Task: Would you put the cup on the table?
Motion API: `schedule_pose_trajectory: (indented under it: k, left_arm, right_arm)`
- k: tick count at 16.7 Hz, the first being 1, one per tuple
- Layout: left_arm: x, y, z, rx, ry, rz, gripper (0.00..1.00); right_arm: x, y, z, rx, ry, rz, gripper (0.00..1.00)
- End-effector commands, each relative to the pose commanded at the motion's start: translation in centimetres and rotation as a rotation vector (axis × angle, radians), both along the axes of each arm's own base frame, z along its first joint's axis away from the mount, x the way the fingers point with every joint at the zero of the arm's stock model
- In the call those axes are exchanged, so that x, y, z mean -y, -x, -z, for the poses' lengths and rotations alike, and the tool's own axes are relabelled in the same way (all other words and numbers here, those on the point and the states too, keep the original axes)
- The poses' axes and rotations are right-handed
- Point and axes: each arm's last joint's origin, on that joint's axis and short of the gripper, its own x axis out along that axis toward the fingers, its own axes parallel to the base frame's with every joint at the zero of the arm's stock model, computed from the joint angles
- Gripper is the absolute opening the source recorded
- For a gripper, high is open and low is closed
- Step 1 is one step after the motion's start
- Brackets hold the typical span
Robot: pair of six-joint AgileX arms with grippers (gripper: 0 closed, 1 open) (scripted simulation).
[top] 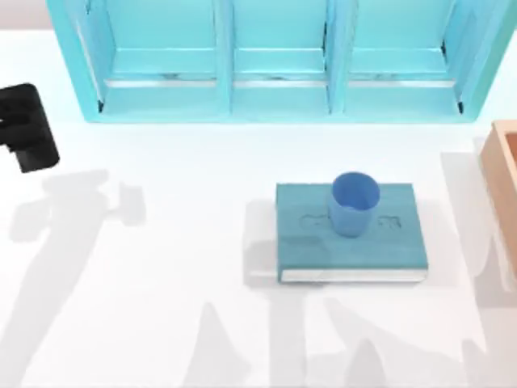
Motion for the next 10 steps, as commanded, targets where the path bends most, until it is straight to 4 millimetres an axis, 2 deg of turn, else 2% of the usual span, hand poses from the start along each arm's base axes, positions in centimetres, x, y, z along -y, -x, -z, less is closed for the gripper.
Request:
schedule_pose_trajectory:
  k: [3, 6, 8, 10]
  left_arm:
    - [3.0, -3.8, -5.7, -0.052, 0.080, 0.013, 1.00]
    - [7.4, -7.5, -9.7, -0.120, 0.147, 0.041, 1.00]
    - [11.1, -9.8, -10.8, -0.191, 0.167, 0.063, 1.00]
    - [15.3, -11.8, -10.3, -0.284, 0.158, 0.086, 1.00]
  right_arm:
    - [0.0, 0.0, 0.0, 0.000, 0.000, 0.000, 1.00]
    - [0.0, 0.0, 0.0, 0.000, 0.000, 0.000, 1.00]
    - [0.0, 0.0, 0.0, 0.000, 0.000, 0.000, 1.00]
    - [0.0, 0.0, 0.0, 0.000, 0.000, 0.000, 1.00]
